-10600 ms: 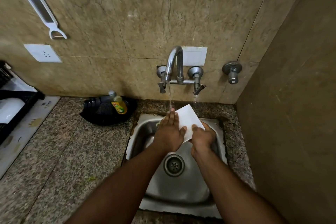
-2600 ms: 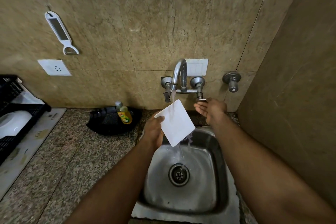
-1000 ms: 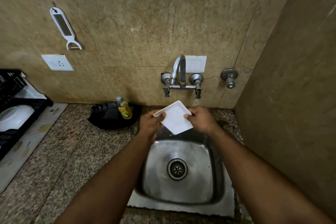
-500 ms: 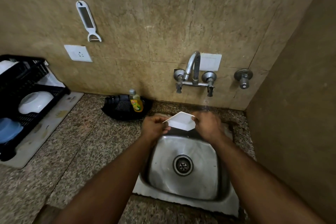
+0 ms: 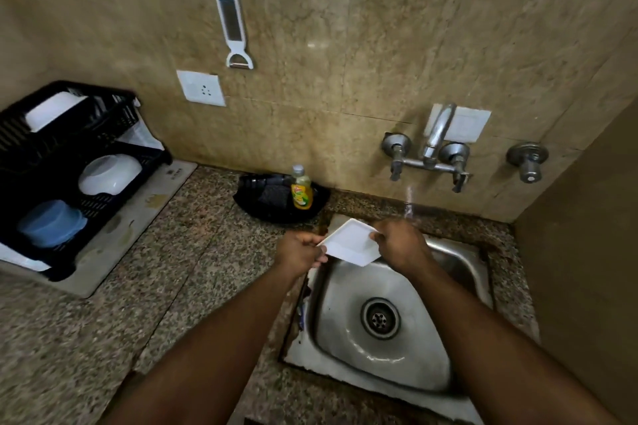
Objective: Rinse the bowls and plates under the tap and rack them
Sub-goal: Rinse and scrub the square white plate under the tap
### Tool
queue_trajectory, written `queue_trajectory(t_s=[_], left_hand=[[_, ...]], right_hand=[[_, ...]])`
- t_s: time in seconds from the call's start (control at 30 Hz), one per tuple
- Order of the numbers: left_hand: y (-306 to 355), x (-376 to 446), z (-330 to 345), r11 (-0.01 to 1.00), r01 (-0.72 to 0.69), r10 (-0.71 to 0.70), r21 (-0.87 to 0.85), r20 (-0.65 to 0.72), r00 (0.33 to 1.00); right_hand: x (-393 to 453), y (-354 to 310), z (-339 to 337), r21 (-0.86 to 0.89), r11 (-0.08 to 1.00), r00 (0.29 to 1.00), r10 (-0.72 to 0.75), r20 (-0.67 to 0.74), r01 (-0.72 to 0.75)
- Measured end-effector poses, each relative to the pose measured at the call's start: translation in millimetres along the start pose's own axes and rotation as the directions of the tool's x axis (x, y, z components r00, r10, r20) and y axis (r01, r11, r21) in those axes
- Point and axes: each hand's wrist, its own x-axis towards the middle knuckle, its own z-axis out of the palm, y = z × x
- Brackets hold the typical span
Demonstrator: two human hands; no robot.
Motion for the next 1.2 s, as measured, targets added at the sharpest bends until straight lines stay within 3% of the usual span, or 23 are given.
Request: queue_trajectory(t_s=[0.17,0.43,0.53,0.67,0.73,0.83,0.97,1.13,1.2], left_hand=[[9.0,14.1,-71.3,1.0,-0.001,0.001,-0.007,-0.014,1.0],[72.9,27.6,-251.4,0.992,-0.123,0.11,-0.033,-0.26,0.959],[87.6,19.3,-320.6,0.981,-0.179,0.194,0.074,-0.384,0.903],[101.6,5.7,-413.7,0.925,-0.168,0.338,0.339,-0.537,0.773],[105.0,-0.8,-459.7,0.921,-0.164,0.352,0.352,-0.579,0.736],[107.5,-5.4,-516.1,0.958,-0.172,0.285,0.231,-0.673,0.683],[104.0,-1.9,-572.7,0.962,-0.27,0.14,-0.026,-0.806,0.576],[92.3,13.3,-610.4,0.946,-0.296,0.015,-0.136,-0.889,0.458],[85.2,19.7,-625.1,0.944,-0.295,-0.001,-0.147,-0.895,0.446]], right_hand=[[37.5,-63.2,12.0,0.075,0.997,0.999,-0.015,0.039,0.012],[134.8,-201.5,-3.2,0.576,0.808,0.989,-0.149,-0.008,0.126],[167.0,-270.1,-4.2,0.656,0.732,0.976,-0.217,-0.032,0.184],[203.1,-367.0,-13.0,0.736,0.619,0.952,-0.283,-0.115,0.273],[220.7,-416.1,-16.9,0.777,0.549,0.939,-0.305,-0.157,0.308],[243.2,-482.9,-20.8,0.879,0.416,0.947,-0.304,-0.107,0.232],[260.5,-559.0,-19.9,0.984,0.16,0.925,-0.354,0.136,-0.083],[276.4,-619.9,-8.8,0.955,0.284,0.898,-0.394,0.197,-0.085],[286.7,-638.6,0.3,0.933,0.358,0.917,-0.358,0.175,-0.038]])
